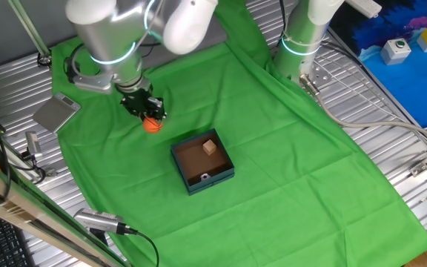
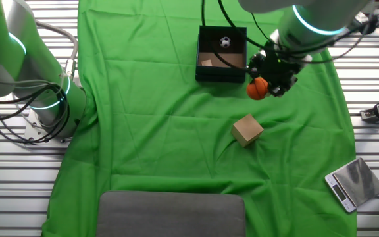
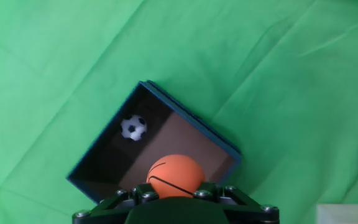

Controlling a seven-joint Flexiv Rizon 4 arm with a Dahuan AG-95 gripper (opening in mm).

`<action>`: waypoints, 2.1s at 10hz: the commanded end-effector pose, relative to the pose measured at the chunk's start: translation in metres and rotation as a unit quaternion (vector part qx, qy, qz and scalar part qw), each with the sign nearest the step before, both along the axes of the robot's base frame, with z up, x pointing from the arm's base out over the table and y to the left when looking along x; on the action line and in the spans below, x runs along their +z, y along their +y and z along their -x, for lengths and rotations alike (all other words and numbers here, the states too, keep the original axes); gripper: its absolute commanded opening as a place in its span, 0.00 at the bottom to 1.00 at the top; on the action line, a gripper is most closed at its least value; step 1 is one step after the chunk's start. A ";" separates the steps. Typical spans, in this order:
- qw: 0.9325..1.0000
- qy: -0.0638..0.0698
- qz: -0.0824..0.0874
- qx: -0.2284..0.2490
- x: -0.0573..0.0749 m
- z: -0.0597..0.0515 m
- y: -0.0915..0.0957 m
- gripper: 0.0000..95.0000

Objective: Take everything out of the gift box

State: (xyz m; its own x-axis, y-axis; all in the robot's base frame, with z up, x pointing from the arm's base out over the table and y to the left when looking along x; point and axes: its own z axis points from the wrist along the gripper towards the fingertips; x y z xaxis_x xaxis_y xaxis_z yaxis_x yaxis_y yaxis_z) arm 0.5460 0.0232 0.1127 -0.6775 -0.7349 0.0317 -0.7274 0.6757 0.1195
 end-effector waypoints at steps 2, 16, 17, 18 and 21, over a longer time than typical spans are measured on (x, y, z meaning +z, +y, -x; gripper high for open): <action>1.000 -0.002 0.008 0.004 0.000 0.003 0.000 0.00; 0.996 -0.036 0.021 -0.073 -0.002 -0.016 -0.027 0.00; 0.996 -0.039 0.024 -0.071 -0.007 -0.023 -0.027 0.00; 0.997 -0.043 0.024 -0.068 -0.014 -0.029 -0.028 0.00; 0.997 -0.054 0.018 -0.047 -0.027 -0.037 -0.037 0.00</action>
State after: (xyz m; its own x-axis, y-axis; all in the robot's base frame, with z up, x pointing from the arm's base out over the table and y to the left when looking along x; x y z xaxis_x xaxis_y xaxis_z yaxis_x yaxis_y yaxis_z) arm 0.5834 -0.0148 0.0857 -0.7430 -0.6689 -0.0204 -0.6692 0.7429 0.0167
